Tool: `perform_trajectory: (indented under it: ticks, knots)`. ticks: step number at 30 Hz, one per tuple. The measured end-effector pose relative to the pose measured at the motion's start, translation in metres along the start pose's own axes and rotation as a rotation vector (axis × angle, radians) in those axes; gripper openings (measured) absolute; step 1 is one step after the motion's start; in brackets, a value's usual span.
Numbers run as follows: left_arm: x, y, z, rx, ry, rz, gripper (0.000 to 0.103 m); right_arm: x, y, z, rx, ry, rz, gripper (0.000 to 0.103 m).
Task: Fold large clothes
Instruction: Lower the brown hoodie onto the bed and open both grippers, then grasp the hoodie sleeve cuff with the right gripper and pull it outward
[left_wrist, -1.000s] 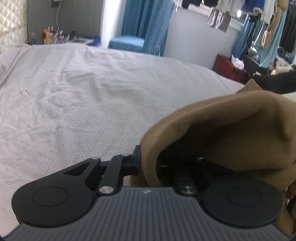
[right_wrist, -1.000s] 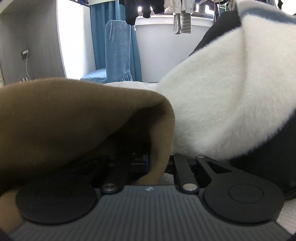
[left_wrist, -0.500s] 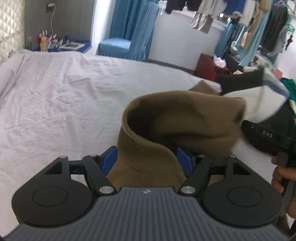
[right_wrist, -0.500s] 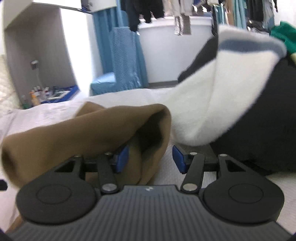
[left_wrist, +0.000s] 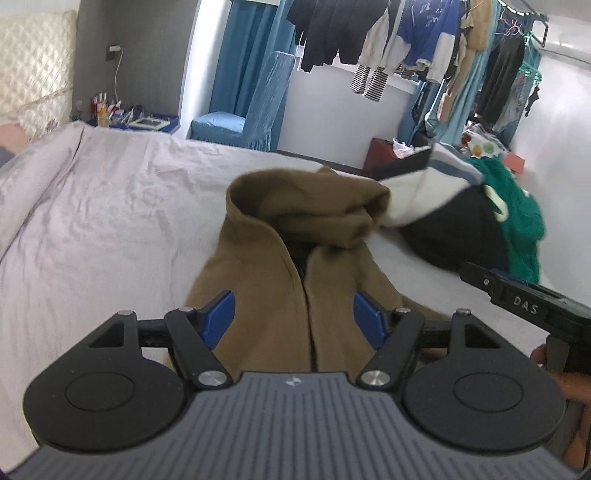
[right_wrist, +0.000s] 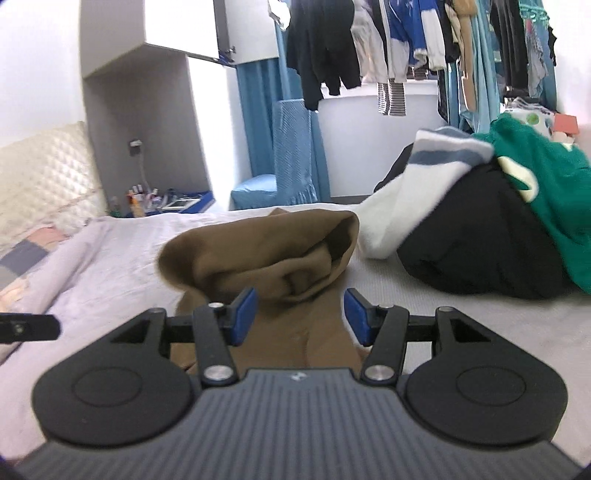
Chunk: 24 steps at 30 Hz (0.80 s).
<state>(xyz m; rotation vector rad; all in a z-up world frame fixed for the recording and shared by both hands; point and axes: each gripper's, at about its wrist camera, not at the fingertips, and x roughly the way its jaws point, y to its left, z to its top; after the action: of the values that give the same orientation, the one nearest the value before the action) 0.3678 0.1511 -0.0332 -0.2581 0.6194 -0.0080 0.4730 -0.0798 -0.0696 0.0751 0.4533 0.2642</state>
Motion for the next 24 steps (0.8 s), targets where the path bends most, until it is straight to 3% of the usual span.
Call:
perform_trajectory:
  ticks: [6,13,15,17,20,24]
  knots:
    - [-0.067,-0.007,-0.073,-0.016,-0.011,-0.018,0.071,-0.082,-0.001,-0.041,0.02,0.06,0.01,0.055]
    - [-0.089,-0.005,-0.167,-0.01,0.051,-0.035,0.037,-0.129,0.0,-0.112,0.067,0.282,0.038,0.055]
    - [-0.082,0.004,-0.188,-0.055,0.069,-0.07,0.034,-0.135,0.003,-0.127,0.076,0.323,0.026,0.055]
    - [-0.079,0.011,-0.2,-0.087,0.068,-0.092,0.035,-0.133,0.005,-0.142,0.108,0.387,0.011,0.055]
    - [-0.076,0.014,-0.2,-0.1,0.07,-0.109,0.035,-0.129,0.007,-0.156,0.162,0.433,-0.04,0.074]
    - [-0.074,0.017,-0.203,-0.094,0.066,-0.126,0.035,-0.119,0.014,-0.171,0.129,0.455,-0.116,0.075]
